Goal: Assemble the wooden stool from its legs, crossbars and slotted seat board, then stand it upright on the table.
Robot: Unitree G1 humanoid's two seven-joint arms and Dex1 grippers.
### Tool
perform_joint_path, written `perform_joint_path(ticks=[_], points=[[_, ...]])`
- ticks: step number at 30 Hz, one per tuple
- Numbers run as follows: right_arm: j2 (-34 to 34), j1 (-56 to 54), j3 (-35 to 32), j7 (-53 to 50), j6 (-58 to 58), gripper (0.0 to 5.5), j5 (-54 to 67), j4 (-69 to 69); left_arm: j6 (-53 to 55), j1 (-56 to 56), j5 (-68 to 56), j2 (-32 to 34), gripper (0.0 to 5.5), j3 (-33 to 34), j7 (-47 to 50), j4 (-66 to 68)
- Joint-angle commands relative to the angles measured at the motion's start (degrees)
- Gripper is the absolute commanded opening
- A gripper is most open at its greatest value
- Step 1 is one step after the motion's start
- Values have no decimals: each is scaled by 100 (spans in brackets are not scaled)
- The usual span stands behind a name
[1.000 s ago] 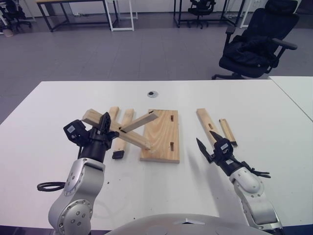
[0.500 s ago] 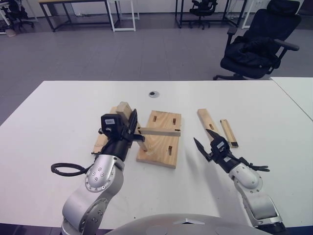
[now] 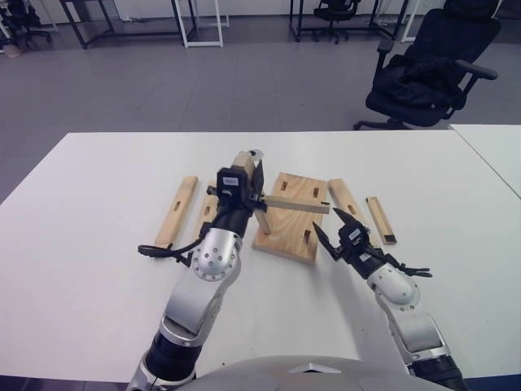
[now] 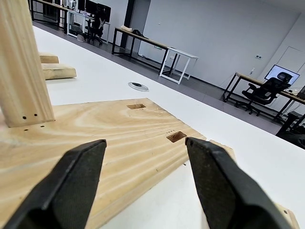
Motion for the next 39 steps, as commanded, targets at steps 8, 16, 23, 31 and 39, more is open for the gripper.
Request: perform_joint_path(ticks=[8,16,23,31,39], points=[[-43,106,-330,-380,96,311,-217,369,1071,-1929,-2320,701,349,3424,-592,-747],[-17,-42,-565,-364,16,311,-40,813,1227,826,-1233,1185,349,2235,-1565,1249],[-18,-31,-479,-277,27,311,-42,763,1149,1203,-1052,962,349,1984,-1944,1720],[24,-42,-406,-329,39,311,-76,758,1661,1248,-383,1259,255,1675,-1924,1876],[-324,-843,-1195,-260,437,311,505,783,701,778,-536,1043,208,2309,-2065,1756]])
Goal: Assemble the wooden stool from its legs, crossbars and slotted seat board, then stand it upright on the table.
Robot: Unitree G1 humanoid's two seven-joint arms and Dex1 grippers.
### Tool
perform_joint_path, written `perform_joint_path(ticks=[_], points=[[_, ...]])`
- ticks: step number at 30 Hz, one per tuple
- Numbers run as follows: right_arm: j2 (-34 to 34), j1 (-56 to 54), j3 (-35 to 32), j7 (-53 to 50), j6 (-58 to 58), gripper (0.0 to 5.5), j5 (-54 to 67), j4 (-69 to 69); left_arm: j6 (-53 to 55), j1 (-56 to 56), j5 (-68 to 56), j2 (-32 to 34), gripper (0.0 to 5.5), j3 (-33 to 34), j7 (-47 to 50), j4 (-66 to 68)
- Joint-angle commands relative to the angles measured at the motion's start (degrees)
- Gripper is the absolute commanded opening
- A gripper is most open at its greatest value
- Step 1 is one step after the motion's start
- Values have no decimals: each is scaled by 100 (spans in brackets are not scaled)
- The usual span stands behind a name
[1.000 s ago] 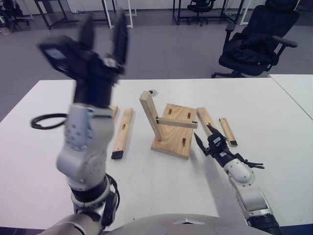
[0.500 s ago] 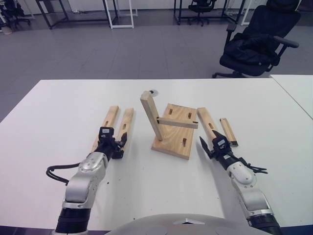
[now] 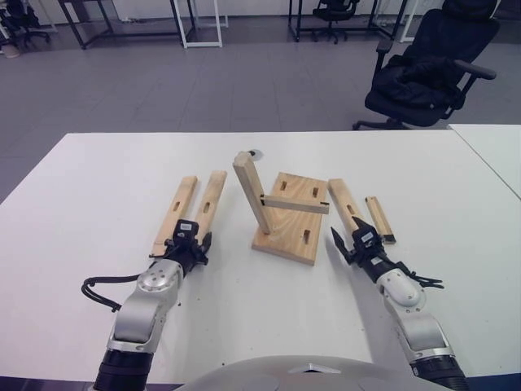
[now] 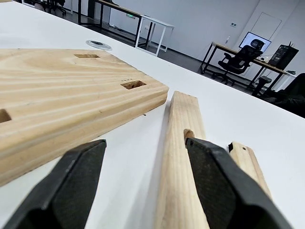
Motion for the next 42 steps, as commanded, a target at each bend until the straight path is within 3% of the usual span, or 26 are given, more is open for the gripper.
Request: perform_joint_path(ticks=[1,5,9,14,19,21,28,34,37,42], points=[[-402,-1169,-952,188,638,311,928,-54,-752,-623,-293,-116,208,559,-200,-152],[-857,-3959,-1602,846,2314,311,2794,-117,-1380,-1738,-543,287,207,692,-1045,-145],[11,-5693,-1737,684,3817,311,4845,-63,-1436,-3322,-666,351,207,213,-1763,-149],[715,-6161,-1916,-206,4812,311,6360,-513,-1437,-4075,-624,230,207,-360,-2228,-203],[740,-6222,-2155,-695,4939,311,7051,-778,-1546,-3942,-540,276,207,-515,-2437,-136],[706,-6219,-2246,-811,4937,273,7283,-793,-1597,-3887,-521,291,207,-490,-2459,-96],[592,-5985,-2213,-1061,4868,135,7448,-938,-1743,-3863,-484,299,207,-476,-2456,-14],[451,-5899,-2148,-1131,4715,112,7263,-993,-1698,-3789,-248,413,207,-572,-2491,-79],[359,-5767,-2283,-1575,3990,101,6323,-1147,-1593,-4088,-103,363,275,-307,-2103,93],[407,-4221,-1891,-2113,3173,101,4526,-2294,-1263,-4233,-681,130,352,984,-1181,4]])
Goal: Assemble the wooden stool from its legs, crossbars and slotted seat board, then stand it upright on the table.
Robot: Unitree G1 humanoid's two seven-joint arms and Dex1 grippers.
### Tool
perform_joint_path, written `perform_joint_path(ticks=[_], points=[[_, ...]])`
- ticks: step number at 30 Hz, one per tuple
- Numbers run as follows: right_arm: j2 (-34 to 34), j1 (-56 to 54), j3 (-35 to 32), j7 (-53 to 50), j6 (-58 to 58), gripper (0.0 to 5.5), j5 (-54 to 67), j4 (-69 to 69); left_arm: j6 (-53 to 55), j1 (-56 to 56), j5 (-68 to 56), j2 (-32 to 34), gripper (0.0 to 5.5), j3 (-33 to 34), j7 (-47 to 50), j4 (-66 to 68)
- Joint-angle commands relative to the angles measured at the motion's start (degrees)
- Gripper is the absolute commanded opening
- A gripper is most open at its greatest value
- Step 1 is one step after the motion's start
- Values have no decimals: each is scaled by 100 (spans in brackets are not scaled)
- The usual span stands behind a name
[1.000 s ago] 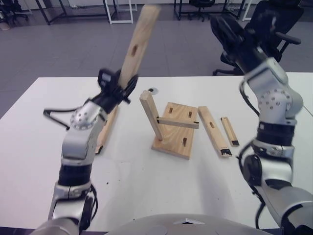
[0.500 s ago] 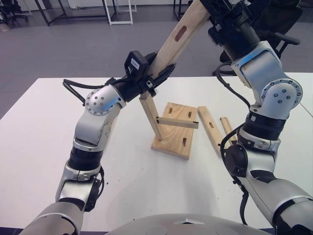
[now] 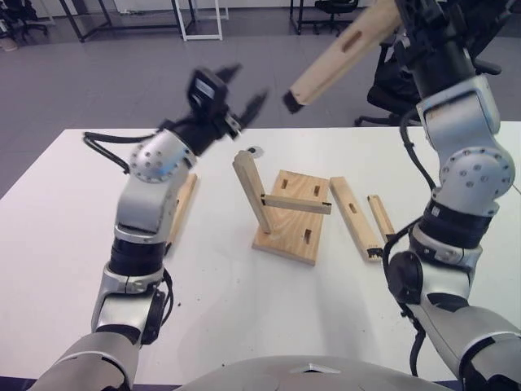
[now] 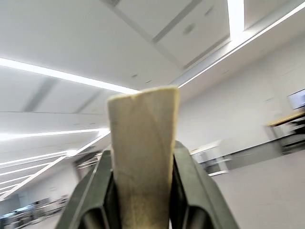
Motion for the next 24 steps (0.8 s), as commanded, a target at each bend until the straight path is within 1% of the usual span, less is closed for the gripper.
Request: perform_joint_path(ticks=[1,3,5,6,7,8,9,11,12,14,17,20,22,24], points=[[91,1274,181,-564,-130,101,-864,-948,408,494,-335,-171,371,770,625,-396],[185,2242,-91,-1008,183,101,-895,-1445,440,1752,85,-224,392,715,939,-660],[421,3095,-304,-1235,359,101,-706,-1656,216,3060,395,-438,393,466,1120,-534],[568,3378,-376,-1298,409,101,-547,-1654,-60,3505,427,-629,393,385,1151,-403],[771,3622,-432,-1354,447,101,-307,-1657,-536,3856,609,-782,393,154,1173,-199],[869,3804,-461,-1293,409,101,-162,-1687,-797,4010,609,-1015,393,21,1198,-21],[898,3916,-479,-1219,381,101,-63,-1704,-1005,4051,715,-1137,393,-115,1239,207],[1071,4122,-630,-1353,415,101,345,-1675,-1385,3980,1659,-839,393,-703,1376,1033],[1138,4187,-661,-1448,481,101,564,-1659,-1503,3976,1873,-771,393,-837,1373,1320],[1240,4351,-657,-1648,586,101,960,-1693,-1683,3932,1913,-814,393,-879,1348,1673],[1180,4610,-692,-1770,556,101,1331,-1958,-1537,3814,1919,-841,393,-968,1161,2113],[1174,4573,-649,-1947,420,101,1645,-2179,-1467,3736,1930,-846,393,-1060,1013,2359],[1020,4453,-574,-2066,401,101,1619,-2268,-1357,3716,1869,-897,393,-1068,960,2392],[808,4468,-328,-1982,400,101,1140,-2260,-1234,3758,1903,-894,393,-1151,885,2342]])
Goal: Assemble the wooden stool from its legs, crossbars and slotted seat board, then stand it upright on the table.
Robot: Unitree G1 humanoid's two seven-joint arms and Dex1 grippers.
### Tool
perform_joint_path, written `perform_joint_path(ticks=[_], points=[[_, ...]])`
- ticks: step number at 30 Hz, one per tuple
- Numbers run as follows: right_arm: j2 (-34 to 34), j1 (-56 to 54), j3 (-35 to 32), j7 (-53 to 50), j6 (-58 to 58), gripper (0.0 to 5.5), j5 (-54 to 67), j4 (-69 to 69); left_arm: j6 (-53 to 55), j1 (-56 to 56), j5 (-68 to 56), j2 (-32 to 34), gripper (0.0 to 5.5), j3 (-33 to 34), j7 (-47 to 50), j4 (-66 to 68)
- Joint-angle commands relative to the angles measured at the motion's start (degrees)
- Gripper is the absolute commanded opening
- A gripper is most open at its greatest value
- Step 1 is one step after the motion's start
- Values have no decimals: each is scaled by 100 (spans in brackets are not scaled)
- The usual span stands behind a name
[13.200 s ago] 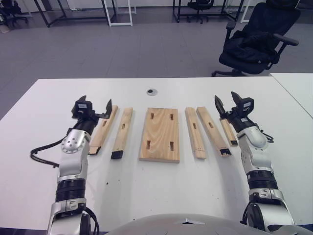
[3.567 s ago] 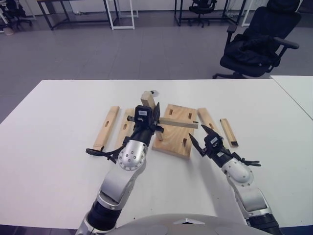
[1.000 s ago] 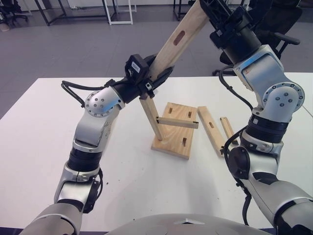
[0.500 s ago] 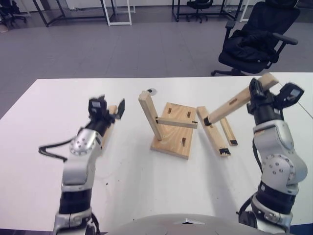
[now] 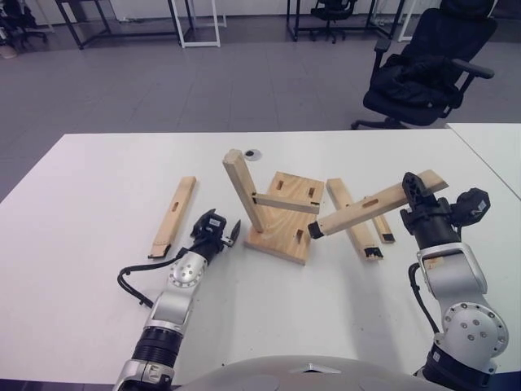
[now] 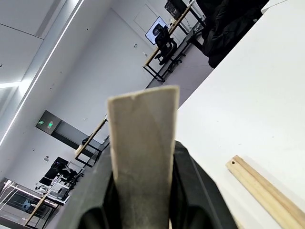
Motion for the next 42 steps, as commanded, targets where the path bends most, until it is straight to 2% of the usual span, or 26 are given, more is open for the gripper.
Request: perform_joint_path(ticks=[1,5,8,11,14,19,21,24,28,31,34,37,42], points=[[-362,-69,370,96,-75,101,-719,-44,433,209,60,7,393,-204,-193,106],[-494,-259,450,556,-545,101,-1403,499,601,288,76,76,393,-262,-277,-110],[-516,-790,612,1053,-1417,101,-2418,1822,850,259,71,183,393,-329,-447,-290],[-221,-1223,832,1495,-2260,101,-3061,3220,1197,263,104,293,393,-394,-587,-523],[185,-1572,899,1816,-2764,101,-3153,4253,1646,408,67,376,393,-498,-742,-878],[555,-1893,987,2099,-2724,101,-2976,4837,2221,509,40,298,393,-843,-889,-1404],[506,-1948,971,2155,-2872,101,-3118,4813,2243,484,77,255,393,-837,-766,-1410],[-148,-2122,711,2292,-2760,101,-3086,4162,2194,447,114,435,393,-520,-607,-1383],[-903,-2285,187,2128,-889,101,-1434,3098,1676,176,7,437,393,-49,-387,-1247],[-1032,-1978,56,1319,346,101,-191,2316,1308,-218,-111,184,393,25,-292,-966],[-1197,-1721,-2,824,946,101,432,1843,891,-556,-175,-10,393,56,-254,-525],[-1437,-1591,125,898,1073,101,225,1770,600,-901,-294,-204,393,185,-149,-170],[-1196,-1044,476,1248,597,101,-528,1736,544,-1413,-64,-294,393,-27,-156,490]])
